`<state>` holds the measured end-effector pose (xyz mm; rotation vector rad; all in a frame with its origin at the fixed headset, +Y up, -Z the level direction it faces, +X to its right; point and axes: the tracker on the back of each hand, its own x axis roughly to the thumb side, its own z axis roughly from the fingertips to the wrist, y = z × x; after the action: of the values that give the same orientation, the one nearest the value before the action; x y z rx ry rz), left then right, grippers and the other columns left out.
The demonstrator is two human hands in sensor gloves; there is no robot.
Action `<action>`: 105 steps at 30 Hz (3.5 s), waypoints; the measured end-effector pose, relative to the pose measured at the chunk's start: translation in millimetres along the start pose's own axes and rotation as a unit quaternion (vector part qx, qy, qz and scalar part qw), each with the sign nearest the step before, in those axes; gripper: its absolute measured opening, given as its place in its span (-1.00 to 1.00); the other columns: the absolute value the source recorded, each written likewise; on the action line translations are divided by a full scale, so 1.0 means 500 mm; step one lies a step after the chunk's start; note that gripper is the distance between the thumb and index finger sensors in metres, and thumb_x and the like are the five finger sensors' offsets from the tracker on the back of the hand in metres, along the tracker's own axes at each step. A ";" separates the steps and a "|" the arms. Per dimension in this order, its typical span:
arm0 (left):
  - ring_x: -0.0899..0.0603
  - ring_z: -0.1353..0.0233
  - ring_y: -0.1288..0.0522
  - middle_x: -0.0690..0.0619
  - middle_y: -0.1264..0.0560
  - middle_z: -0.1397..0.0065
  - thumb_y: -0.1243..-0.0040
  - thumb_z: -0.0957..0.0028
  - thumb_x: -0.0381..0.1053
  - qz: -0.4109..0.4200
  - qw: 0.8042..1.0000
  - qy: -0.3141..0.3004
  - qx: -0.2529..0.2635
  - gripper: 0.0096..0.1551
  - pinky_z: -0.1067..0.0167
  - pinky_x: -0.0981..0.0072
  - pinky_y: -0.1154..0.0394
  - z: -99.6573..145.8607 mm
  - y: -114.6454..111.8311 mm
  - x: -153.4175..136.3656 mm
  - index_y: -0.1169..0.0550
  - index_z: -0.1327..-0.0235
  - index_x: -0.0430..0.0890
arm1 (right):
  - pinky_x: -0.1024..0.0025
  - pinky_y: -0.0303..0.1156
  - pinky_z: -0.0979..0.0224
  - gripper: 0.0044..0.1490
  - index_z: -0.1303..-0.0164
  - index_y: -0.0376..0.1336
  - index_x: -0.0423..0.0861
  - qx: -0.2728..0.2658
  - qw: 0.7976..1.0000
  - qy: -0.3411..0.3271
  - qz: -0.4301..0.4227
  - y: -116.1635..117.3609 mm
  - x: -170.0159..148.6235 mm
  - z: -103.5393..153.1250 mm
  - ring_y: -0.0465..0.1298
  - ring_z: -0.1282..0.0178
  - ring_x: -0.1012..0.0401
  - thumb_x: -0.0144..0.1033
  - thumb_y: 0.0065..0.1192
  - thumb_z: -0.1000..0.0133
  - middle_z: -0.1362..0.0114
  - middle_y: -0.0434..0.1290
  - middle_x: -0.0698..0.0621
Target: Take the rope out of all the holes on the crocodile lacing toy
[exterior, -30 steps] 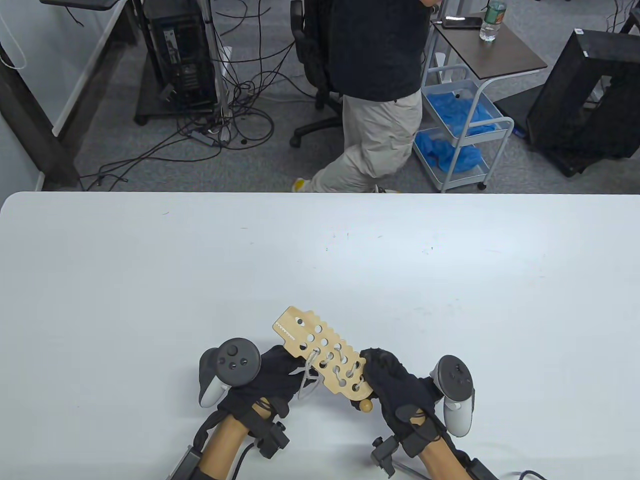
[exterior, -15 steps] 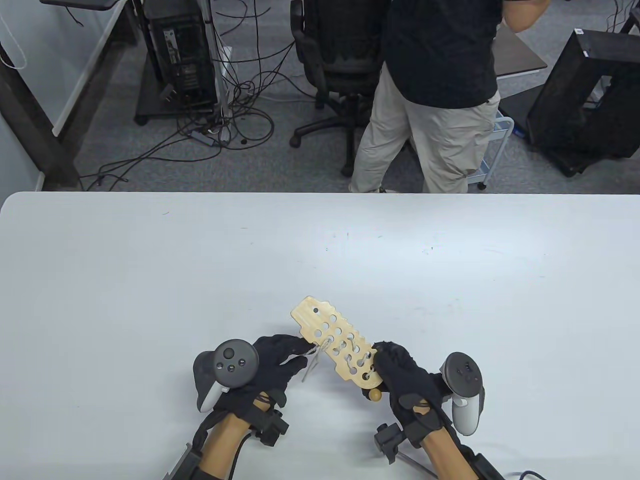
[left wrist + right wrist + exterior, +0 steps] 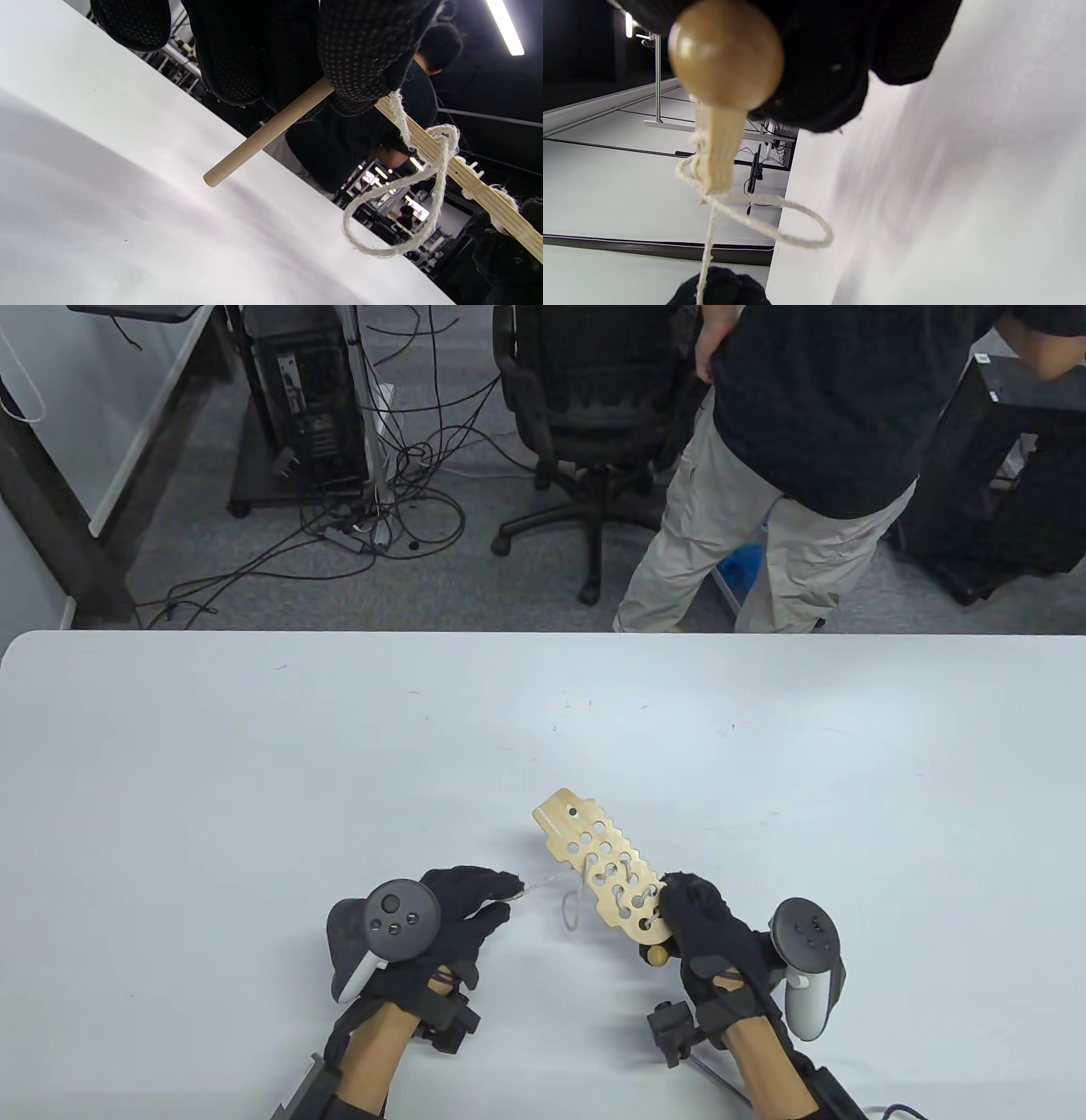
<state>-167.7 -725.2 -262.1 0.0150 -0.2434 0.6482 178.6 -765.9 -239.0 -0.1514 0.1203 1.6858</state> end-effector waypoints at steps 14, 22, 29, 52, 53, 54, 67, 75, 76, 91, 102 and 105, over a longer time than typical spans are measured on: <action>-0.12 -0.35 -0.55 0.09 -0.65 -0.33 -0.38 0.05 0.04 -0.001 1.000 0.021 0.008 -0.54 -0.39 -0.32 -0.38 -0.001 0.008 -0.015 -0.69 -0.17 0.27 | -0.03 0.50 -0.24 -0.39 -0.26 0.21 -0.10 -0.040 0.999 0.018 -0.009 -0.031 -0.012 -0.010 0.67 0.20 0.12 -0.04 0.16 -0.08 -0.07 0.58 -0.01; -0.12 -0.35 -0.55 0.10 -0.65 -0.34 -0.38 0.04 0.04 -0.001 1.000 0.026 0.010 -0.54 -0.39 -0.32 -0.38 -0.001 0.009 -0.019 -0.69 -0.17 0.27 | -0.03 0.50 -0.24 -0.39 -0.26 0.21 -0.10 -0.064 0.997 0.034 0.000 -0.046 -0.021 -0.016 0.67 0.21 0.12 -0.04 0.16 -0.08 -0.07 0.59 -0.01; -0.12 -0.35 -0.55 0.09 -0.65 -0.33 -0.37 0.04 0.04 -0.002 0.999 0.033 0.020 -0.54 -0.39 -0.31 -0.38 -0.001 0.015 -0.024 -0.69 -0.17 0.27 | -0.03 0.50 -0.24 -0.39 -0.26 0.21 -0.11 -0.083 0.996 0.044 -0.007 -0.059 -0.026 -0.018 0.67 0.20 0.12 -0.04 0.16 -0.08 -0.07 0.59 -0.01; -0.12 -0.36 -0.55 0.09 -0.64 -0.34 -0.33 0.01 0.04 0.006 0.996 0.073 0.056 -0.54 -0.39 -0.31 -0.38 0.002 0.034 -0.047 -0.67 -0.19 0.27 | -0.04 0.49 -0.23 -0.38 -0.26 0.21 -0.12 -0.126 0.989 0.069 -0.019 -0.083 -0.037 -0.019 0.67 0.21 0.11 -0.05 0.16 -0.08 -0.06 0.59 -0.03; -0.12 -0.36 -0.55 0.09 -0.64 -0.34 -0.33 0.01 0.04 0.008 0.995 0.076 0.057 -0.54 -0.39 -0.31 -0.38 0.002 0.035 -0.049 -0.67 -0.19 0.27 | -0.04 0.49 -0.23 -0.38 -0.26 0.21 -0.12 -0.127 0.989 0.069 -0.020 -0.084 -0.038 -0.019 0.67 0.21 0.11 -0.05 0.16 -0.08 -0.07 0.59 -0.03; -0.12 -0.36 -0.55 0.09 -0.64 -0.34 -0.33 0.01 0.04 0.009 0.995 0.078 0.057 -0.54 -0.39 -0.31 -0.38 0.002 0.036 -0.050 -0.66 -0.20 0.26 | -0.04 0.49 -0.23 -0.38 -0.26 0.21 -0.12 -0.128 0.989 0.070 -0.021 -0.085 -0.038 -0.019 0.67 0.21 0.11 -0.04 0.16 -0.08 -0.07 0.59 -0.03; -0.09 -0.30 -0.58 0.11 -0.68 -0.26 -0.30 -0.01 0.04 0.034 0.990 0.108 0.082 -0.54 -0.36 -0.26 -0.42 0.006 0.053 -0.069 -0.65 -0.21 0.25 | -0.04 0.49 -0.23 -0.38 -0.26 0.21 -0.12 -0.148 0.985 0.079 -0.041 -0.100 -0.043 -0.017 0.67 0.20 0.11 -0.04 0.15 -0.09 -0.07 0.58 -0.03; -0.07 -0.25 -0.60 0.14 -0.69 -0.20 -0.27 -0.02 0.04 0.053 0.985 0.122 0.106 -0.54 -0.34 -0.24 -0.44 0.009 0.064 -0.082 -0.63 -0.22 0.27 | -0.04 0.49 -0.24 -0.39 -0.27 0.20 -0.12 -0.153 0.984 0.077 -0.051 -0.103 -0.042 -0.015 0.67 0.19 0.12 -0.04 0.12 -0.10 -0.08 0.58 -0.02; -0.06 -0.25 -0.61 0.14 -0.70 -0.19 -0.26 -0.03 0.04 0.054 0.985 0.123 0.108 -0.54 -0.34 -0.24 -0.44 0.010 0.065 -0.083 -0.63 -0.22 0.27 | -0.04 0.49 -0.24 -0.39 -0.27 0.19 -0.12 -0.153 0.984 0.078 -0.054 -0.104 -0.042 -0.014 0.67 0.19 0.12 -0.04 0.11 -0.10 -0.08 0.58 -0.02; -0.02 -0.17 -0.65 0.18 -0.74 -0.10 -0.24 -0.02 0.08 0.074 0.979 0.138 0.131 -0.57 -0.32 -0.19 -0.47 0.016 0.080 -0.096 -0.62 -0.18 0.29 | -0.03 0.49 -0.25 -0.39 -0.28 0.18 -0.11 -0.166 0.979 0.083 -0.087 -0.116 -0.043 -0.010 0.67 0.18 0.12 -0.04 0.09 -0.11 -0.09 0.57 -0.02; -0.01 -0.12 -0.65 0.18 -0.74 -0.06 -0.23 -0.02 0.09 0.083 0.976 0.148 0.134 -0.57 -0.32 -0.18 -0.48 0.017 0.085 -0.103 -0.61 -0.18 0.28 | -0.02 0.49 -0.25 -0.39 -0.28 0.18 -0.11 -0.173 0.975 0.088 -0.104 -0.121 -0.045 -0.007 0.67 0.17 0.13 -0.03 0.09 -0.11 -0.10 0.57 -0.01; 0.00 -0.10 -0.66 0.19 -0.74 -0.04 -0.22 -0.02 0.09 0.087 0.975 0.153 0.139 -0.57 -0.31 -0.18 -0.49 0.018 0.088 -0.106 -0.61 -0.18 0.28 | -0.02 0.49 -0.26 -0.39 -0.28 0.18 -0.10 -0.172 0.974 0.089 -0.117 -0.122 -0.046 -0.007 0.67 0.17 0.13 -0.03 0.09 -0.11 -0.10 0.57 -0.01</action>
<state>-236.8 -722.7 -268.1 0.1627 0.1472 0.8444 241.8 -781.5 -238.0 -0.5570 -0.0549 1.4428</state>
